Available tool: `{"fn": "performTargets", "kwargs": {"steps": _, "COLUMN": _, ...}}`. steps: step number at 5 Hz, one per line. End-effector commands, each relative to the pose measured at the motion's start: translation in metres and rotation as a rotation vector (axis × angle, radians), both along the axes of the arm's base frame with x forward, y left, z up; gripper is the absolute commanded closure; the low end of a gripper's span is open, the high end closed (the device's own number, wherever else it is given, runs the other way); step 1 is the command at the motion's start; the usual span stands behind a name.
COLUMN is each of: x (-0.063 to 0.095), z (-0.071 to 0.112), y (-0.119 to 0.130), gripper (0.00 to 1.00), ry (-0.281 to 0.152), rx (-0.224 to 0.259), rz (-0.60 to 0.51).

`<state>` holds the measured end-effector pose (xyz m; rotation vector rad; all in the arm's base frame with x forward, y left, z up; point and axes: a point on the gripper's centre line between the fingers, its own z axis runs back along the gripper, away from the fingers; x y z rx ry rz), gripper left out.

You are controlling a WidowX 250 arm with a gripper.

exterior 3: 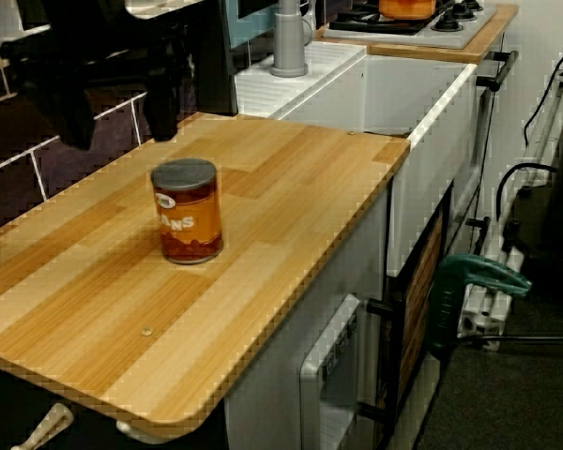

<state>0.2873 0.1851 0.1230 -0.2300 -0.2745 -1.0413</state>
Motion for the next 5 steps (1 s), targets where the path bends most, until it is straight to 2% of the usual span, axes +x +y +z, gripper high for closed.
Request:
{"fn": "performTargets", "kwargs": {"steps": 1, "x": -0.031, "z": 0.015, "y": 0.047, "gripper": 0.00, "ry": 0.016, "rx": -0.011, "rz": 0.353}}
{"fn": "performTargets", "kwargs": {"steps": 2, "x": -0.037, "z": 0.007, "y": 0.053, "gripper": 0.00, "ry": 0.004, "rx": -0.010, "rz": 0.502}}
{"fn": "performTargets", "kwargs": {"steps": 3, "x": -0.035, "z": -0.006, "y": 0.052, "gripper": 0.00, "ry": 0.017, "rx": -0.029, "rz": 0.593}}
{"fn": "performTargets", "kwargs": {"steps": 4, "x": -0.026, "z": -0.015, "y": 0.042, "gripper": 0.00, "ry": -0.009, "rx": 0.014, "rz": 0.627}}
{"fn": "performTargets", "kwargs": {"steps": 5, "x": -0.018, "z": -0.023, "y": 0.031, "gripper": 0.00, "ry": -0.058, "rx": 0.067, "rz": 0.672}}
